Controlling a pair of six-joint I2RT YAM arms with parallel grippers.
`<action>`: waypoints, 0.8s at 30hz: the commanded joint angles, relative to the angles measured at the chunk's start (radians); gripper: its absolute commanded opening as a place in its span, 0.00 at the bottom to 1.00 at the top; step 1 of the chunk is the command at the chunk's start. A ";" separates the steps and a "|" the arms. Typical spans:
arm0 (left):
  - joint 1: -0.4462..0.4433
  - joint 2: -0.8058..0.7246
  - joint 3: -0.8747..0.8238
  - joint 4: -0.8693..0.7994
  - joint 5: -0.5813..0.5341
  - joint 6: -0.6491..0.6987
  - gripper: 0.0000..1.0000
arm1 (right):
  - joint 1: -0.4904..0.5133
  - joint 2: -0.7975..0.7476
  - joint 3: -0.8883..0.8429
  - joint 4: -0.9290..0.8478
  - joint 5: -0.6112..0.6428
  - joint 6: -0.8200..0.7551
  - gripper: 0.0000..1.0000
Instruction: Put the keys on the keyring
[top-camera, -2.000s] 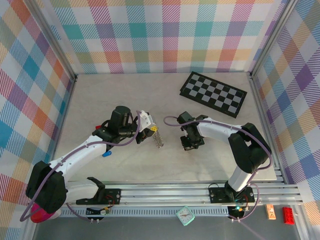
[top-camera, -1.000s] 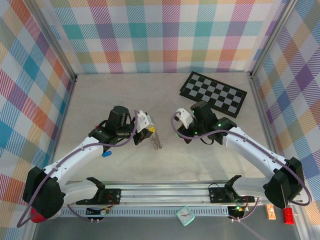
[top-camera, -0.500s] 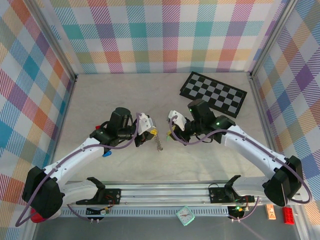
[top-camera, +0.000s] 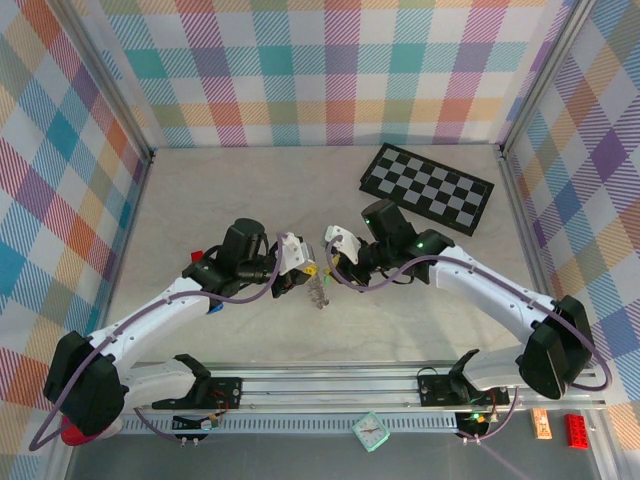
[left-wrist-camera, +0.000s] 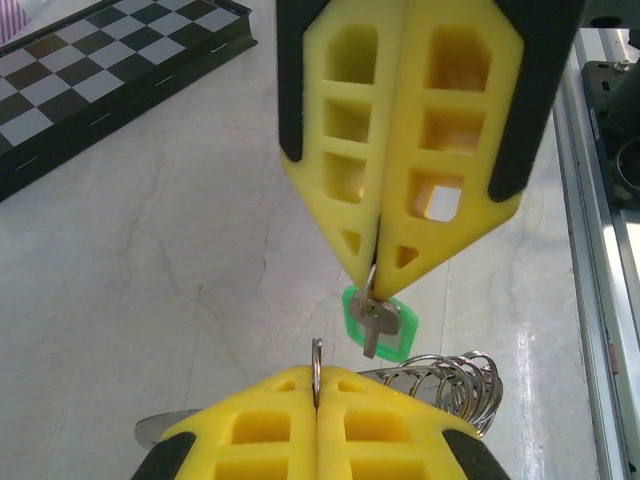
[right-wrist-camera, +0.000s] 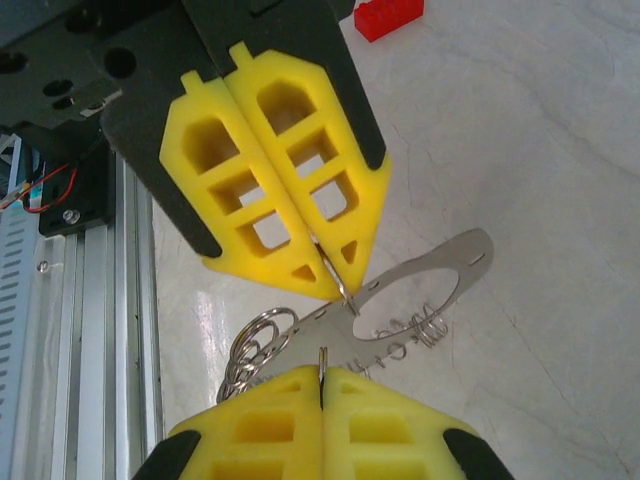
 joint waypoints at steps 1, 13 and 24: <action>-0.011 -0.005 -0.014 0.042 0.041 0.024 0.00 | 0.009 0.012 0.015 0.042 -0.047 -0.010 0.00; -0.015 -0.005 -0.014 0.041 0.049 0.033 0.00 | 0.017 0.021 -0.007 0.102 -0.035 0.026 0.00; -0.016 -0.016 -0.022 0.045 0.042 0.030 0.00 | 0.019 0.033 -0.011 0.089 0.057 0.090 0.00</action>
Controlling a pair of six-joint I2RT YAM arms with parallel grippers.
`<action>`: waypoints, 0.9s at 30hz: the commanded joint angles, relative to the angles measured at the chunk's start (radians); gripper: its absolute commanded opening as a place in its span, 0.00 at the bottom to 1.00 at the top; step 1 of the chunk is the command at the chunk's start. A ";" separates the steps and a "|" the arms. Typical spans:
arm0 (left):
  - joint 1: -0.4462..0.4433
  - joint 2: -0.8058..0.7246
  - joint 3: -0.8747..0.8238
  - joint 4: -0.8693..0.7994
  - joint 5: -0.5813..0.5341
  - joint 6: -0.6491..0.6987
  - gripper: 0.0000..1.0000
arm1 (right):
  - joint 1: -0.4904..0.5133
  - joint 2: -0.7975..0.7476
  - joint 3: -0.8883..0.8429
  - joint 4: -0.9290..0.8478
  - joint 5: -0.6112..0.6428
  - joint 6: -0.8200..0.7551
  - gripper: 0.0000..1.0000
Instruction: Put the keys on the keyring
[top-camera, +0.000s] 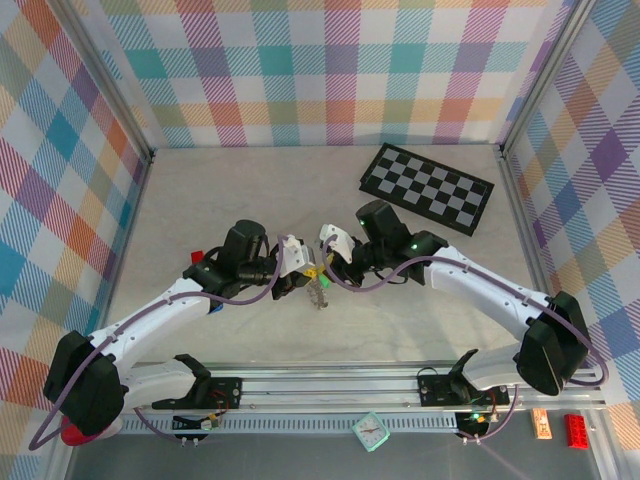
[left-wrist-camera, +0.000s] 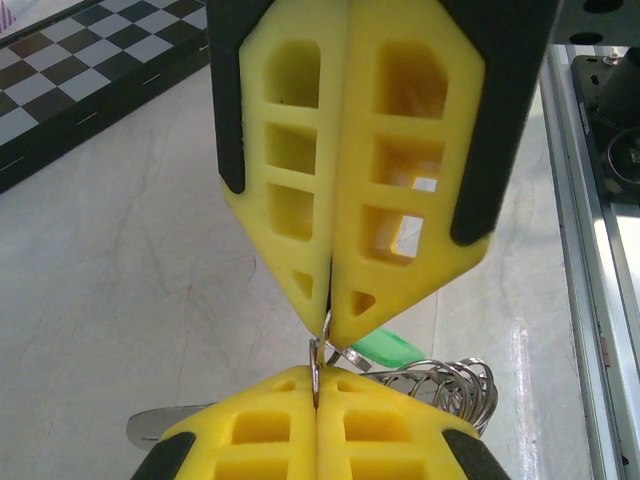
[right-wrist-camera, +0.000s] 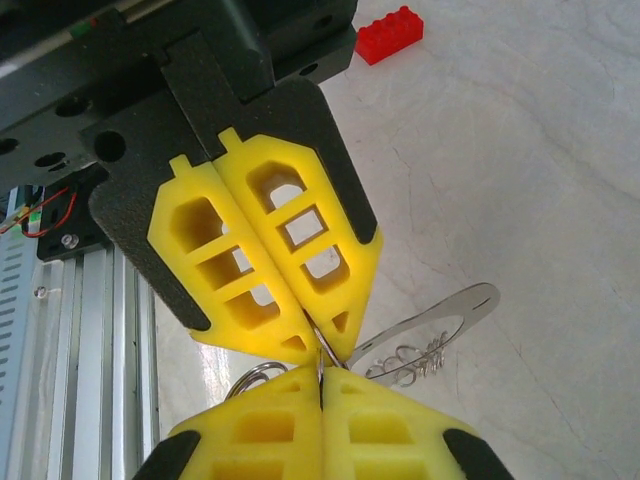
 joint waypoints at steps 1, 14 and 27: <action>-0.008 -0.016 -0.013 0.044 0.035 0.023 0.00 | 0.002 0.012 -0.009 0.019 0.050 0.050 0.00; -0.024 -0.034 -0.035 0.042 -0.001 0.078 0.00 | -0.008 0.032 0.008 0.015 0.077 0.241 0.00; -0.048 -0.079 -0.085 0.122 -0.079 0.111 0.00 | -0.062 0.070 0.014 0.016 -0.097 0.372 0.00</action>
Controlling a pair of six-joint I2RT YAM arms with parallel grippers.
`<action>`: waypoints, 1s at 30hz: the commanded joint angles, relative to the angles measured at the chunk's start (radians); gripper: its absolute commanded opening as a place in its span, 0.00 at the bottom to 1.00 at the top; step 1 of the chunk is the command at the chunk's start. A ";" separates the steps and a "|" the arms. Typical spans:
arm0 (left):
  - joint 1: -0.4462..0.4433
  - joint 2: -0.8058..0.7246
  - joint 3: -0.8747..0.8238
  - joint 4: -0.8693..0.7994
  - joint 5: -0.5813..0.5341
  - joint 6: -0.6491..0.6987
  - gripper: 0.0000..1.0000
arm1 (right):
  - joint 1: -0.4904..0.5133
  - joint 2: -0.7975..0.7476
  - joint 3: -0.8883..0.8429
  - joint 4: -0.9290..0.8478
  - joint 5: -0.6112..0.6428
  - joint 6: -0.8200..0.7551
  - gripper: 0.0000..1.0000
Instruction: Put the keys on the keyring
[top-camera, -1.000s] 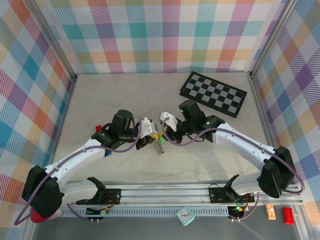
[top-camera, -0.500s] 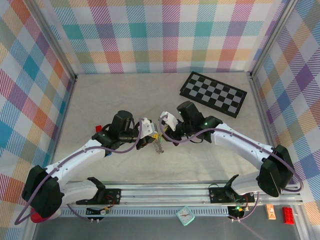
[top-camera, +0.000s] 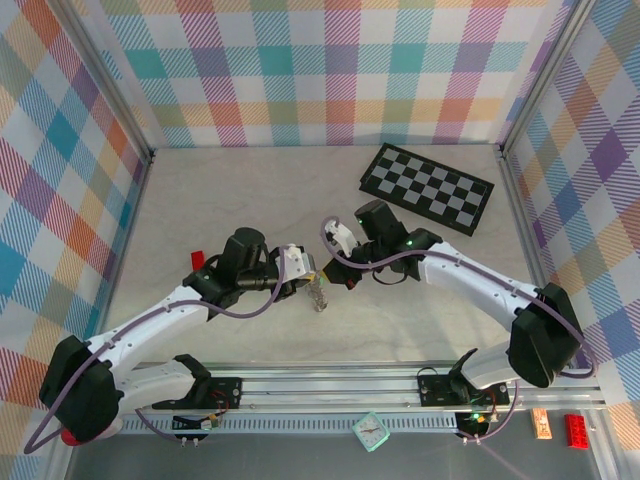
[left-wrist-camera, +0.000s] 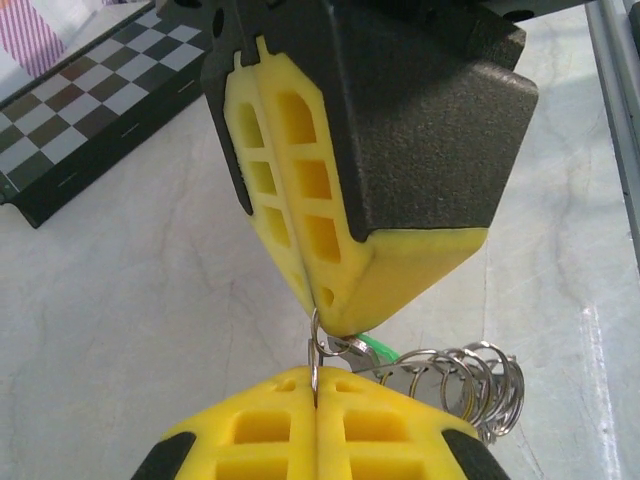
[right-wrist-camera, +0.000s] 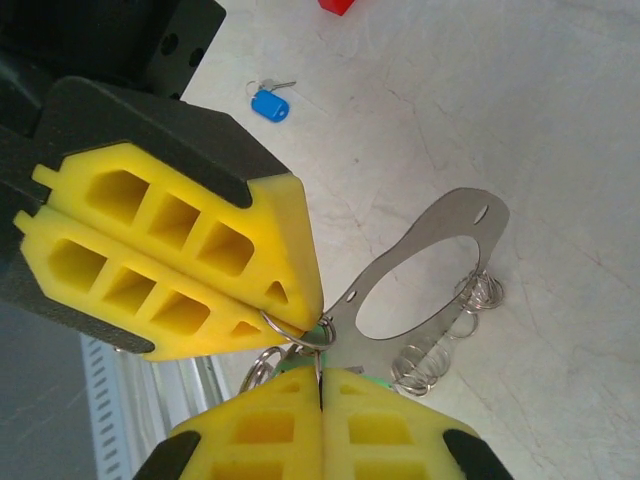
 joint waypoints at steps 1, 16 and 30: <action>-0.018 -0.039 -0.022 0.050 0.023 0.032 0.00 | -0.028 0.018 0.021 0.026 -0.051 0.039 0.00; -0.018 -0.053 -0.065 0.141 0.040 -0.006 0.00 | -0.052 0.063 0.035 0.003 -0.115 0.050 0.00; -0.017 -0.076 -0.130 0.273 0.019 -0.102 0.00 | -0.089 0.087 0.025 0.044 -0.165 0.088 0.02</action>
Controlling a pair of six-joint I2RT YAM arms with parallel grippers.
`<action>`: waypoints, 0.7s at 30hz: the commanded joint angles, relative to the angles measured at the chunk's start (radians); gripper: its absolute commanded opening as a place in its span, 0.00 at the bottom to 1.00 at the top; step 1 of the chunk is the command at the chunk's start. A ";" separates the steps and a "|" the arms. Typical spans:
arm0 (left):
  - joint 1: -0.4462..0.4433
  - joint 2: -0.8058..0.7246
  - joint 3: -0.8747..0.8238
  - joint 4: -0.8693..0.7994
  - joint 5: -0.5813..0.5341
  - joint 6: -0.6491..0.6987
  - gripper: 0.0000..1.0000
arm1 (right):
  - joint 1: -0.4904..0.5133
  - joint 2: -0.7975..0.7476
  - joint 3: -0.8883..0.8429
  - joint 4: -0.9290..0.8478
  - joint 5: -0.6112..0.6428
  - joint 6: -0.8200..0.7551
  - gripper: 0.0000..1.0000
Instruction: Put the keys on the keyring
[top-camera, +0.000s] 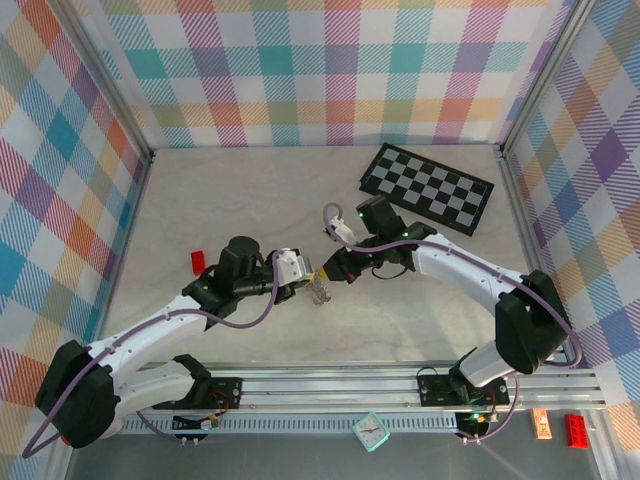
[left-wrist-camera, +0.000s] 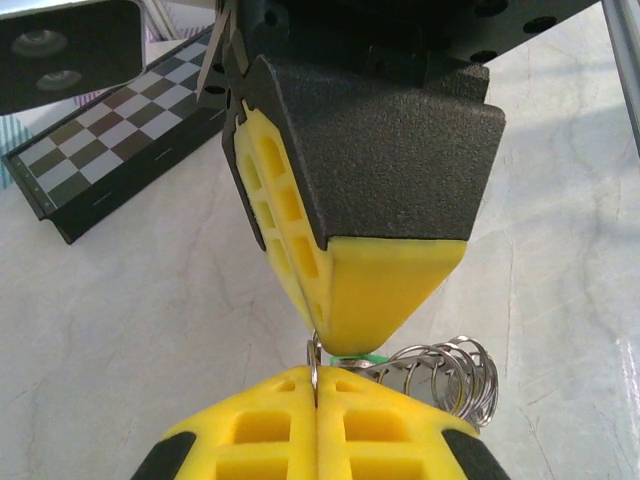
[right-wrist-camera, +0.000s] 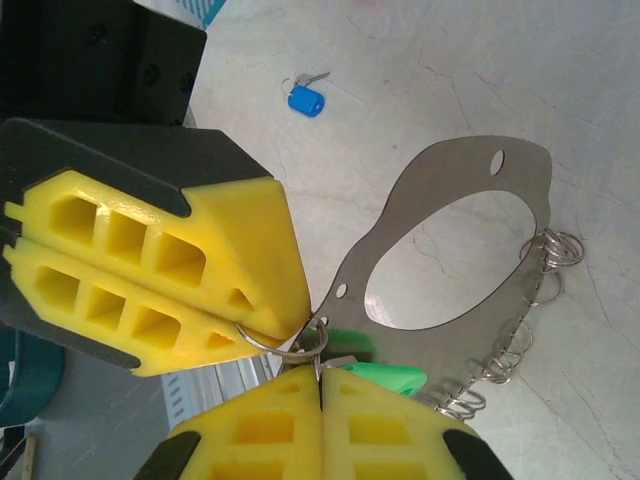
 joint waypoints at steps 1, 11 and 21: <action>-0.017 -0.036 -0.026 0.102 0.038 -0.056 0.00 | -0.028 -0.002 0.002 0.040 0.007 0.013 0.05; 0.011 -0.003 -0.106 0.364 0.141 -0.270 0.00 | -0.030 -0.245 -0.224 0.318 0.084 -0.303 0.41; 0.065 0.020 -0.127 0.466 0.263 -0.373 0.00 | -0.018 -0.208 -0.206 0.363 -0.082 -0.455 0.39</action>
